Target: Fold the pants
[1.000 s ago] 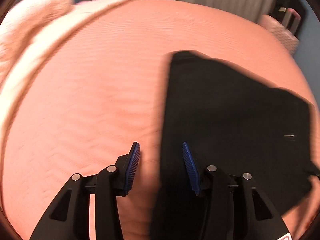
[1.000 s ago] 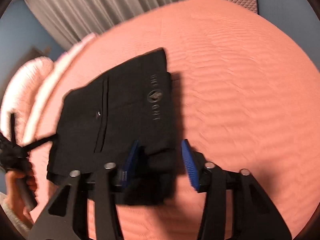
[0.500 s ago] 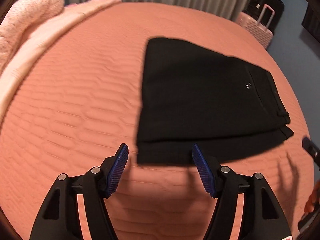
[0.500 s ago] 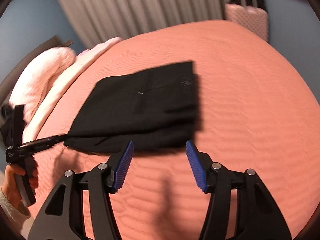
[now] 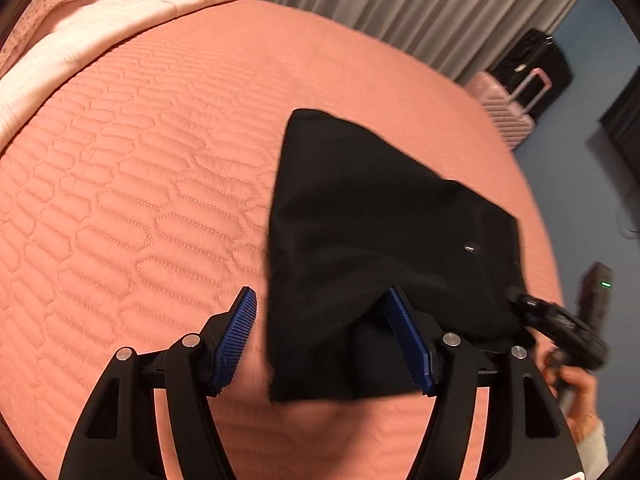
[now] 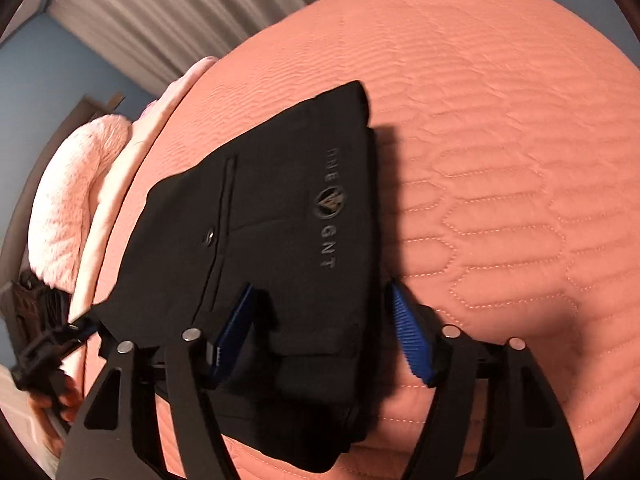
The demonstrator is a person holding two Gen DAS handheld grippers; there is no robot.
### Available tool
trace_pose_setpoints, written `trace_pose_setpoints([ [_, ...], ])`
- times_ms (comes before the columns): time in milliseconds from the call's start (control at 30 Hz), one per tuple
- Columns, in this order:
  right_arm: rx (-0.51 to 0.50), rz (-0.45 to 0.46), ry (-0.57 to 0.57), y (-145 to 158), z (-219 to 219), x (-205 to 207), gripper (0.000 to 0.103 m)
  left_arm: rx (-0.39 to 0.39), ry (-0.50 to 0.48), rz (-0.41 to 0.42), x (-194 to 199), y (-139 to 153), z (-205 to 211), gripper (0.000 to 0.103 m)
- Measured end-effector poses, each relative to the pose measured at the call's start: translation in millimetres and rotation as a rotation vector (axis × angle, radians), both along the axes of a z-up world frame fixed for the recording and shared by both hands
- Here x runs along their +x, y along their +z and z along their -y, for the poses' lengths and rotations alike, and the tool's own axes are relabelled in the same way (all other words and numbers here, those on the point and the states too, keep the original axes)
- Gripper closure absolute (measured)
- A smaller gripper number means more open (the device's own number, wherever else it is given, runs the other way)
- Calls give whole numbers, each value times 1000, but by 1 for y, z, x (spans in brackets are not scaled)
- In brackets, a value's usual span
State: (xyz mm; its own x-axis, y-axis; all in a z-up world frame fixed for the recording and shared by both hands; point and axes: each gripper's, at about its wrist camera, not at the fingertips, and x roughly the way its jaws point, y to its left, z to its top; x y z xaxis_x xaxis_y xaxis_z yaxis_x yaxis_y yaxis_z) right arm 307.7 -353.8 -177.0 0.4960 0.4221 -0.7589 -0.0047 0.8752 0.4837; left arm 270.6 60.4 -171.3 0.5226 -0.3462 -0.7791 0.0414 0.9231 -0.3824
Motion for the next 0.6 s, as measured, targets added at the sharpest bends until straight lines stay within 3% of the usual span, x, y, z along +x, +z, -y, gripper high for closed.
trace_pose_setpoints([
  [67,13,2,14,-1,-2,-3,35,-16,-20,15,-12,8,-8,36],
  [167,-15,10,27,-1,-8,-3,36,28,23,16,-12,8,-20,31],
  [233,4,-1,31,-2,-13,-2,37,44,55,-27,11,-2,-24,31],
  [400,146,-29,-12,-12,1,4,37,22,-25,-186,80,-53,-5,29],
  [467,176,-27,-19,-15,3,6,37,-7,-13,-131,89,-52,2,27],
  [500,144,-10,-2,-14,-3,7,39,-14,-15,-138,92,-51,6,28],
  [567,82,18,29,-14,-13,6,63,-55,-47,-138,99,-50,19,28],
  [600,96,36,28,-13,-14,5,69,-29,-32,-128,100,-48,23,42],
])
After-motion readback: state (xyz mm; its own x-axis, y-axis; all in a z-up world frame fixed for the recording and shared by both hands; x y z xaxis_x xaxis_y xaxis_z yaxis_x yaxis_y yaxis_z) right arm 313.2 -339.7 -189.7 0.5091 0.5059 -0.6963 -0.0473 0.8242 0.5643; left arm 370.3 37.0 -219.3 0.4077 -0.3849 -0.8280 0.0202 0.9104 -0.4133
